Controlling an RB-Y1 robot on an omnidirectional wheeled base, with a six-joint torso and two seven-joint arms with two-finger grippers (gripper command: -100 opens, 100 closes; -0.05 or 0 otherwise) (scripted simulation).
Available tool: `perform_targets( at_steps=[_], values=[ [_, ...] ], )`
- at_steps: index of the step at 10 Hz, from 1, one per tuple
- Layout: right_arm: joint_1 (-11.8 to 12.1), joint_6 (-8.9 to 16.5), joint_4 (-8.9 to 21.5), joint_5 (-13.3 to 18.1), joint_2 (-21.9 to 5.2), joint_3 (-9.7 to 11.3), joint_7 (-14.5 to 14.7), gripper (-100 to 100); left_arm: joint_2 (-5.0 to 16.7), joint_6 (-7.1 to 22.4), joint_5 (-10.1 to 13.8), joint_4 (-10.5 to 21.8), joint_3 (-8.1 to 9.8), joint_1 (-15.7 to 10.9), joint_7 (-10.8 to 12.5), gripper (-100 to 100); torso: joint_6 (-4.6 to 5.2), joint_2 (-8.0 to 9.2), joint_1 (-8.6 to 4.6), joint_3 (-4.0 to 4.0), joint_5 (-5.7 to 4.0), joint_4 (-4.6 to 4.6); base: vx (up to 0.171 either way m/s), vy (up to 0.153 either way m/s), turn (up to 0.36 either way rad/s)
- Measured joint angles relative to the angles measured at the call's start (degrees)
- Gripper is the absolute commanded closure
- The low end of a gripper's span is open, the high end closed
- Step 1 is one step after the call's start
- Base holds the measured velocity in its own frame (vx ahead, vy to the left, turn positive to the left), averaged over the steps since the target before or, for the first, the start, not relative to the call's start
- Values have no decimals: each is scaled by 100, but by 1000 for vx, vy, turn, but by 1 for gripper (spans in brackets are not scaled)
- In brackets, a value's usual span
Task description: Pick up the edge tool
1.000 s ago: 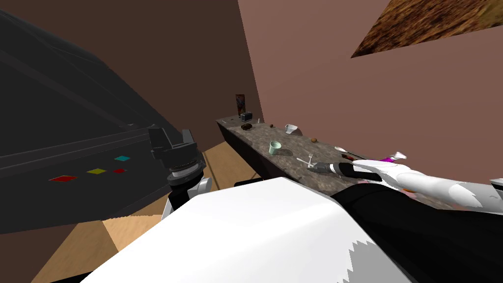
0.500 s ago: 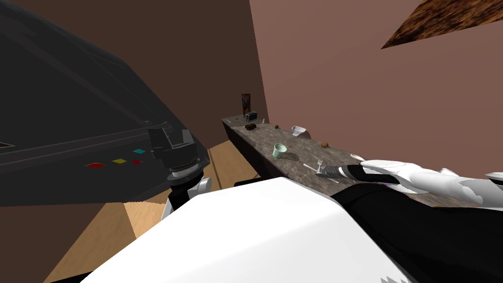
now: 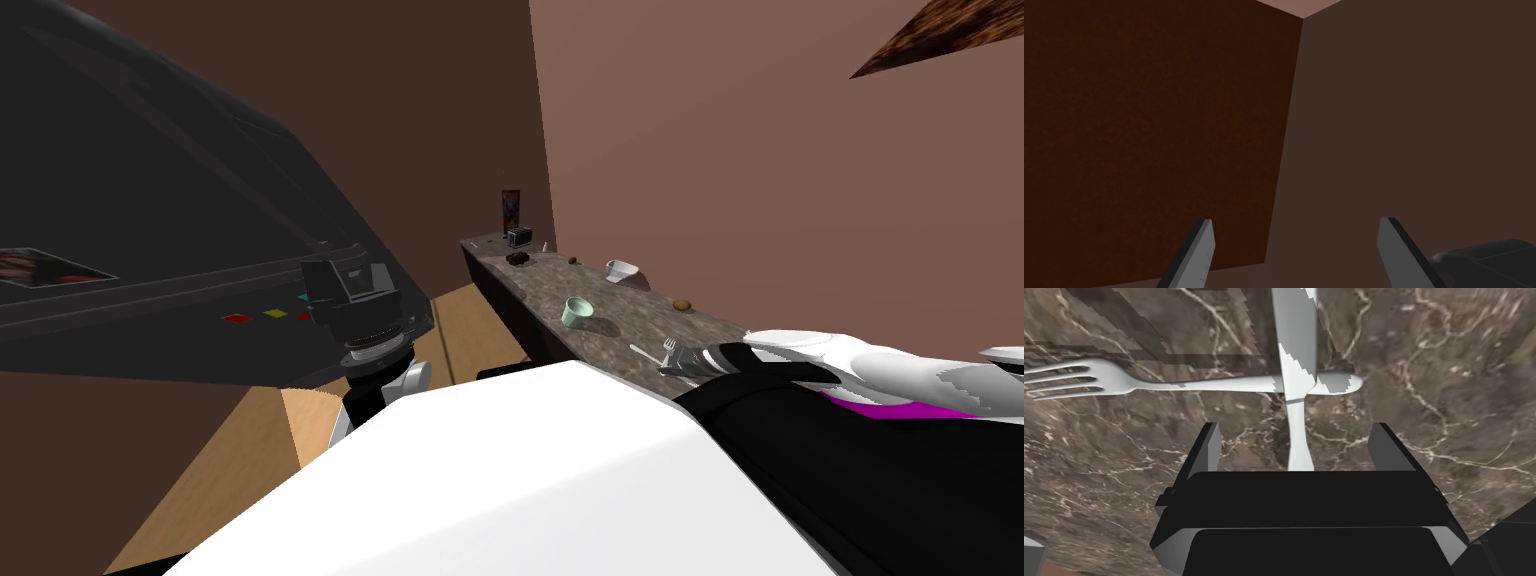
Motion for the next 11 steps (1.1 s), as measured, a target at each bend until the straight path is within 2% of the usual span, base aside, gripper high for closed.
perform_targets(
  at_steps=[1,3,4,5,9,10,11],
  values=[
    [-1,0,1,-1,1,-2,0,-100,0,0,0,0,0,0,0,0,0,5,2,3,1,1,-5,-10,124],
    [-63,103,65,85,223,68,-18,-100,0,0,0,0,0,-1,0,0,-2,9,-5,5,-2,2,-9,-26,149],
    [-9,165,76,67,323,68,1,-100,0,0,0,0,0,-1,0,0,-2,11,-8,6,-2,3,-6,-17,35],
    [-1,183,75,62,332,66,11,100,0,0,0,0,0,0,0,0,1,10,-4,6,-1,3,0,0,0],
    [-1,168,68,62,331,68,11,100,0,0,0,0,0,0,0,0,-1,4,-20,3,-10,1,0,0,0],
    [-1,168,68,62,331,68,11,0,0,0,0,0,0,0,0,0,-1,4,-21,2,-10,1,0,0,0],
    [-1,168,68,62,330,68,11,100,0,0,0,0,0,0,0,0,-1,4,-22,2,-11,1,11,15,-197]
  ],
)
